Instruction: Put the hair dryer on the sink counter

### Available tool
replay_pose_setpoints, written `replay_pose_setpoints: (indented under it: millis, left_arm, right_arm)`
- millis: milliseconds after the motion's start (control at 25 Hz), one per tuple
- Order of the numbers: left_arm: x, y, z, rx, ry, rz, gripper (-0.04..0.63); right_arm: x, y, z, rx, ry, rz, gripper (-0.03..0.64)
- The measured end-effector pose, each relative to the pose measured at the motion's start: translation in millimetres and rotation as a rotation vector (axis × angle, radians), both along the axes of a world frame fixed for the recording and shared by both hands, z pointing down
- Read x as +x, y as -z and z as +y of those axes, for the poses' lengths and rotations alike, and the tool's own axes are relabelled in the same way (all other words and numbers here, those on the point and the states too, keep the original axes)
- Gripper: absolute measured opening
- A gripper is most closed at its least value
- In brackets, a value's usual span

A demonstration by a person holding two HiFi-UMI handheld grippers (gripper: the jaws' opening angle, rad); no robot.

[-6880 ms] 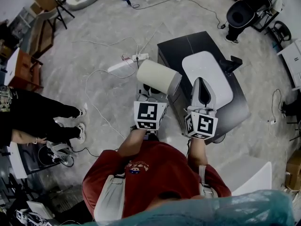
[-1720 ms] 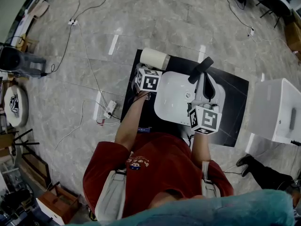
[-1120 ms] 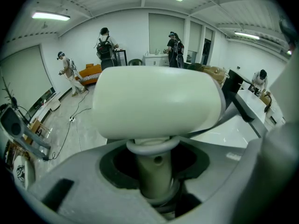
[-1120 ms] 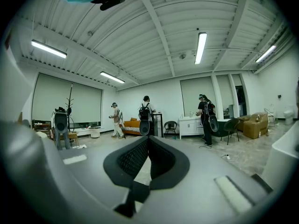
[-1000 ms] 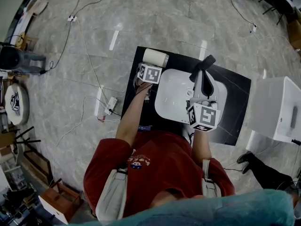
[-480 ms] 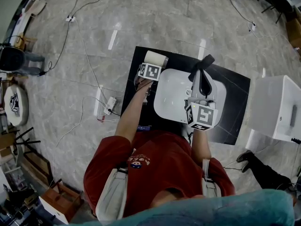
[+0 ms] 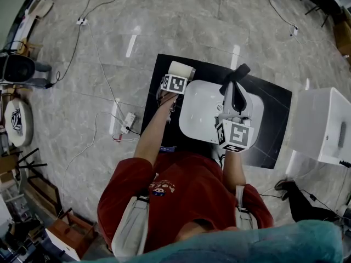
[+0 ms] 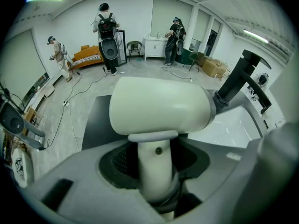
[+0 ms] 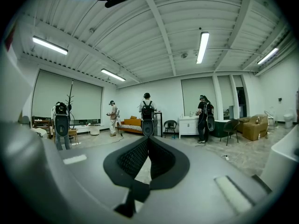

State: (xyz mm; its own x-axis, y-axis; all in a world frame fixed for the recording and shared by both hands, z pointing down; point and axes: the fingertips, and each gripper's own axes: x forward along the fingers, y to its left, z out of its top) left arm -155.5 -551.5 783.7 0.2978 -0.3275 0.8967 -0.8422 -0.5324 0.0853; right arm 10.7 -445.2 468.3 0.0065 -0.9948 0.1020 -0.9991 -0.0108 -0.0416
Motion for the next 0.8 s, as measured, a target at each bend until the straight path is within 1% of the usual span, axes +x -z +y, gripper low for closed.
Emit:
replay_pose_setpoints:
  millis: [320, 440, 600, 800]
  left_arm:
    - [-2.0, -0.2, -0.1, 0.001, -0.001, -0.003, 0.213]
    - [-3.6, 1.6, 0.2, 0.008, -0.006, -0.007, 0.24]
    - [-2.0, 1.1, 6.2, -0.004, -0.012, 0.003, 0.287]
    - [-4.4, 6.5, 14.3, 0.01, -0.022, 0.005, 0.298]
  right_arm:
    - [-1.8, 1.0, 1.2, -0.002, 0.008, -0.004, 0.003]
    - [-2.7, 3.2, 2.1, -0.001, 0.011, -0.004, 0.003]
    - [-3.4, 5.2, 3.8, 0.003, 0.018, -0.004, 0.003]
    - [-6.7, 8.4, 6.6, 0.003, 0.026, 0.001, 0.003]
